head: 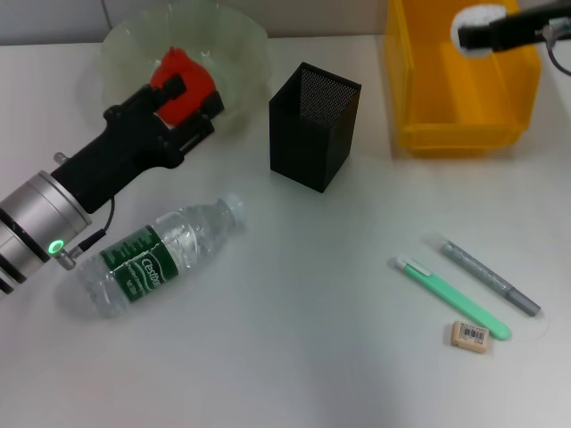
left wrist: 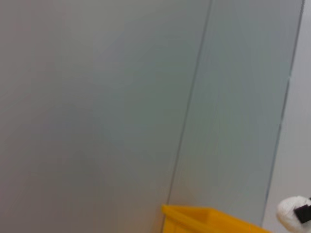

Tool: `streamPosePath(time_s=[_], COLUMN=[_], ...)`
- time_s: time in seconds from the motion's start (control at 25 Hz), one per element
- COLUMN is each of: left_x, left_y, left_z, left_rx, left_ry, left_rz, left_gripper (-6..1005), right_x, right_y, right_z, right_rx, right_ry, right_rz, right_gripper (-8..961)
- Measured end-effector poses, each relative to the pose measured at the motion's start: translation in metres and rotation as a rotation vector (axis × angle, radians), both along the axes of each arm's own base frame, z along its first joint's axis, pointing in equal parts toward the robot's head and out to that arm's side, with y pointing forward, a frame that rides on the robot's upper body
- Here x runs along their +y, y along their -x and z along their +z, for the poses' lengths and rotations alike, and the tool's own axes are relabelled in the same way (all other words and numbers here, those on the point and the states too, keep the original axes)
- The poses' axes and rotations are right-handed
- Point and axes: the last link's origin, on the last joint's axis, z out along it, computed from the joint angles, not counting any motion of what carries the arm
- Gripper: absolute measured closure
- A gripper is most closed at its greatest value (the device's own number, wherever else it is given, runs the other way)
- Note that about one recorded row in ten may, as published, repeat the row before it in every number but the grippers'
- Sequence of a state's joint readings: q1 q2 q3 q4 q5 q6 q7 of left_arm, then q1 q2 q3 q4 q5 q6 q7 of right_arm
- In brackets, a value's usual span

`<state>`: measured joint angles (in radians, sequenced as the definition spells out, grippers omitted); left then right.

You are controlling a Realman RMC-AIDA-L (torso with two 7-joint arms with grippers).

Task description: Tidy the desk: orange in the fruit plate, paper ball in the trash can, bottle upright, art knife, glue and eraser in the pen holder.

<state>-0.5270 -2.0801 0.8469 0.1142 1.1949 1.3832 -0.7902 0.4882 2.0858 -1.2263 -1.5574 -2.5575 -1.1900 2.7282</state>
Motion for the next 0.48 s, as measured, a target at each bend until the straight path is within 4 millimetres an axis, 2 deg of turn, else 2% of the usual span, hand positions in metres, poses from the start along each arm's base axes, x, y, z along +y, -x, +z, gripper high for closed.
streamPosePath(time_s=[0.16,0.32,0.48], left_x=[0.000,-0.001,-0.008], left_y=[0.002,-0.002,-0.006], left_z=[0.003,0.003,0.004], left_rx=[-0.044,-0.046,-0.023], left_ry=[-0.027,-0.030,-0.080], left_rz=[0.032,0.006,-0.061], left_gripper=[348,349,349], right_x=[0.016,0.031,0.034], right_y=[-0.001,-0.011,-0.015], right_z=[-0.005,-0.016,-0.018], right_rx=[-0.003,-0.031,-0.026], right_ry=[-0.034,-0.041,-0.056], right_rz=[0.003,-0.027,-0.030], right_gripper=[482,480,377])
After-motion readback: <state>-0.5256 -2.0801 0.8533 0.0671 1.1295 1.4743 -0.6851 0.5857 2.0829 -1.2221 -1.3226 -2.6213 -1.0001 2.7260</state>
